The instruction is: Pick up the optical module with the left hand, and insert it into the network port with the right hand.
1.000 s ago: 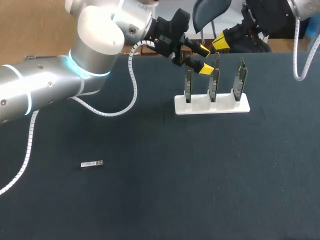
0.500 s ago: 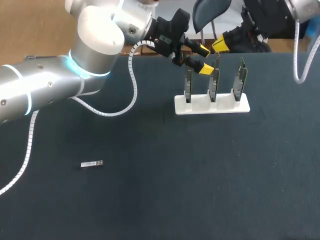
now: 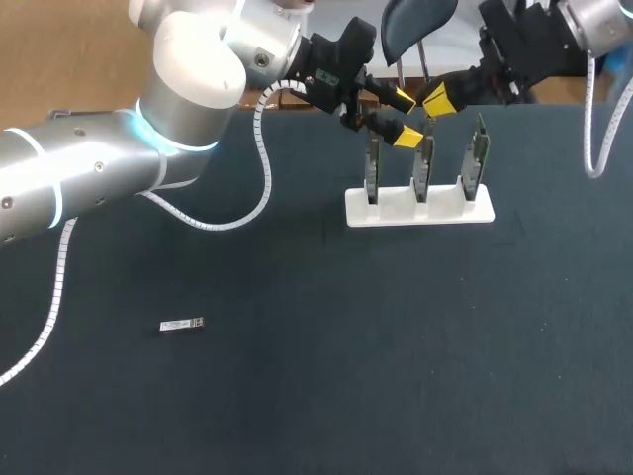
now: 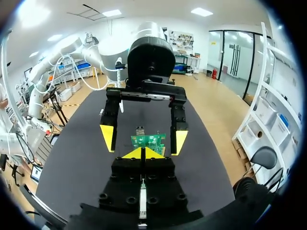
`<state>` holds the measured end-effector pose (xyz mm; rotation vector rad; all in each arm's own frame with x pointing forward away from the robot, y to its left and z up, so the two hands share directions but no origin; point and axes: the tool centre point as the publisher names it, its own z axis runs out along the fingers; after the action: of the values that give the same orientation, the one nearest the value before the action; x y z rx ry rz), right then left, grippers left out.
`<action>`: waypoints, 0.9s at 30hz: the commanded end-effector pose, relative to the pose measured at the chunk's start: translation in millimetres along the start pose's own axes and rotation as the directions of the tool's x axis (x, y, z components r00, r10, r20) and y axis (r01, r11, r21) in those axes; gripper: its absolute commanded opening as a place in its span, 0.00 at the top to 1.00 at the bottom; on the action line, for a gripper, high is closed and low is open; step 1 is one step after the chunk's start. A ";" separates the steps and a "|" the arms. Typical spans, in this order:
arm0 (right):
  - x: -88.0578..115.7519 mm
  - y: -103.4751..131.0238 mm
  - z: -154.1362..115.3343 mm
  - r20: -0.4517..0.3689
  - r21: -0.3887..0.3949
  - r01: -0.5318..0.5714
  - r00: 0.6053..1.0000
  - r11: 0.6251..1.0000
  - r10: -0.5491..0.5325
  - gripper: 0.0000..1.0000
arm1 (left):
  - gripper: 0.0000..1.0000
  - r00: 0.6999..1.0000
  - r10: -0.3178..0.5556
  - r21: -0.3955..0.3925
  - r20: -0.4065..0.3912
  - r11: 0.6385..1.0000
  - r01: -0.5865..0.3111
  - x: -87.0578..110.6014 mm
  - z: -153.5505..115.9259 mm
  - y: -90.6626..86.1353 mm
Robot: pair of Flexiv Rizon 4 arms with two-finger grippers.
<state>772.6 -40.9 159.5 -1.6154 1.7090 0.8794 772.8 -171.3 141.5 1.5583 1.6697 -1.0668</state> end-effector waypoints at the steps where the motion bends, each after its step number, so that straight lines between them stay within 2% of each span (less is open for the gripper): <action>1: 3.3 -1.6 4.4 0.000 -0.009 -0.009 1.000 1.000 0.009 1.00 | 0.00 1.000 0.000 0.003 -0.003 1.000 0.000 -0.6 0.3 1.6; 8: 11.7 0.0 9.2 -0.035 -0.001 -0.026 0.999 1.000 0.026 1.00 | 0.00 1.000 0.000 0.003 -0.003 1.000 0.000 -0.6 0.3 1.6; 27: 21.1 3.0 18.5 -0.038 -0.013 -0.052 0.998 0.999 0.052 1.00 | 0.00 1.000 0.000 0.003 -0.003 1.000 0.000 -0.6 0.3 1.6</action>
<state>769.1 -39.9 139.9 -1.6120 1.7783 0.8941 772.7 -171.3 141.5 1.5584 1.6696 -1.0668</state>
